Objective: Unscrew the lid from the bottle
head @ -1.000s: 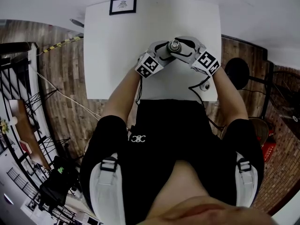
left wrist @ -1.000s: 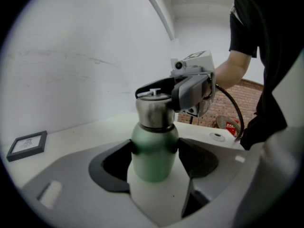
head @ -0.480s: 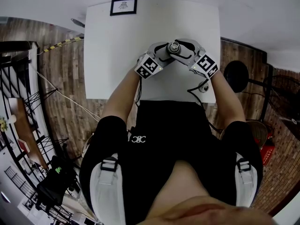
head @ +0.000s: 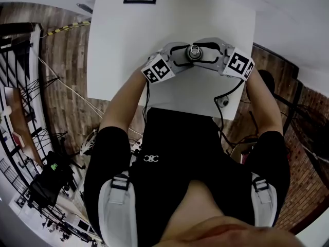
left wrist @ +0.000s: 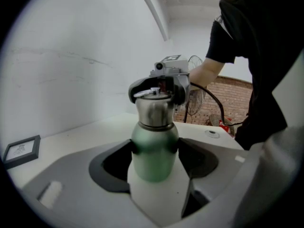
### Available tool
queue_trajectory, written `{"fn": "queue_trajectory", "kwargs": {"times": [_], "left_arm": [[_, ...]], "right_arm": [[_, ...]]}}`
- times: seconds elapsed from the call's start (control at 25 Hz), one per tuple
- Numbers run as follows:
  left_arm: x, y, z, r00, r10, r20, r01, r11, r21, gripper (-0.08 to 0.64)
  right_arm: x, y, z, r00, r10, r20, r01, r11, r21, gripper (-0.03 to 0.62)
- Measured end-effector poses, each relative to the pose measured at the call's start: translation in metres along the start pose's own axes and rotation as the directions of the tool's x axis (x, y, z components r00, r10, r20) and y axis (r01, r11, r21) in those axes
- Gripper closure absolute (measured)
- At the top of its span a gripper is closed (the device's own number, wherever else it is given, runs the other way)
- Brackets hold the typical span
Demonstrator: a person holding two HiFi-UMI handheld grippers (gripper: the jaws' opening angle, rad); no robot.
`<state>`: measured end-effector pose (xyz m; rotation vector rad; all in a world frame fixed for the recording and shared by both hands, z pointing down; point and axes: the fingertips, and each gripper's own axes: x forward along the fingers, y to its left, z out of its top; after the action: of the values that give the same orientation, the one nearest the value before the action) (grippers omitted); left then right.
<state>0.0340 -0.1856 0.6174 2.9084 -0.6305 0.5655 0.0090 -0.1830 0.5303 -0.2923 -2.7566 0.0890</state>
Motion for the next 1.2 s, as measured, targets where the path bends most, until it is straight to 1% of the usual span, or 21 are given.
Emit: {"fn": "queue_trajectory", "kwargs": {"times": [0.16,0.24,0.32,0.4,0.48,0.64,0.76,0.84,0.88,0.96,1.04,1.08,1.12,1.2], "left_arm": [[-0.001,-0.001,0.001,1.0,-0.023,0.004,0.023,1.0,0.016,0.198],[0.002,0.0,0.002,0.999,-0.033,0.009,0.032,0.999,0.022,0.198],[0.004,0.001,0.007,0.999,-0.034,0.017,0.034,0.999,0.028,0.198],[0.004,-0.001,0.012,0.999,-0.025,0.022,0.024,0.999,0.03,0.196],[0.005,-0.001,0.013,1.0,-0.007,0.018,0.007,1.0,0.018,0.196],[0.002,0.0,0.005,0.998,0.06,0.015,-0.06,0.998,-0.022,0.193],[-0.013,0.009,0.013,0.991,0.125,0.048,-0.122,0.991,-0.055,0.193],[-0.022,0.012,0.021,0.985,0.161,0.065,-0.156,0.985,-0.073,0.193],[-0.027,0.013,0.025,0.981,0.177,0.073,-0.172,0.982,-0.081,0.194],[-0.037,0.013,0.034,0.974,0.207,0.095,-0.197,0.975,-0.1,0.196],[-0.048,0.011,0.045,0.965,0.236,0.116,-0.223,0.968,-0.115,0.215],[-0.054,0.011,0.05,0.958,0.257,0.125,-0.242,0.963,-0.119,0.233],[-0.062,0.011,0.057,0.949,0.286,0.134,-0.27,0.955,-0.125,0.272],[-0.081,0.012,0.071,0.918,0.364,0.156,-0.343,0.928,-0.142,0.37]], "right_arm": [[0.003,0.002,0.01,0.99,0.136,0.021,-0.136,0.991,-0.001,0.337],[0.001,-0.003,0.018,0.984,0.169,0.051,-0.169,0.986,-0.005,0.337],[-0.003,-0.01,0.03,0.982,0.172,0.083,-0.172,0.985,-0.01,0.337],[-0.008,-0.013,0.042,0.981,0.155,0.115,-0.154,0.988,-0.01,0.337],[-0.009,-0.015,0.049,0.983,0.119,0.142,-0.119,0.993,-0.011,0.337],[-0.01,-0.017,0.05,0.983,0.001,0.184,-0.005,1.0,0.023,0.337],[-0.016,-0.018,0.06,0.97,-0.109,0.217,0.099,0.994,0.057,0.337],[-0.026,-0.02,0.068,0.95,-0.199,0.241,0.187,0.98,0.07,0.337],[-0.032,-0.02,0.072,0.935,-0.247,0.253,0.236,0.969,0.074,0.337],[-0.045,-0.02,0.078,0.897,-0.344,0.276,0.334,0.939,0.087,0.337],[-0.055,-0.018,0.082,0.854,-0.43,0.292,0.42,0.902,0.103,0.337],[-0.06,-0.016,0.085,0.831,-0.47,0.297,0.459,0.882,0.109,0.337],[-0.066,-0.012,0.087,0.806,-0.509,0.301,0.499,0.859,0.116,0.337],[-0.077,-0.005,0.093,0.744,-0.592,0.31,0.581,0.802,0.139,0.337]]}}
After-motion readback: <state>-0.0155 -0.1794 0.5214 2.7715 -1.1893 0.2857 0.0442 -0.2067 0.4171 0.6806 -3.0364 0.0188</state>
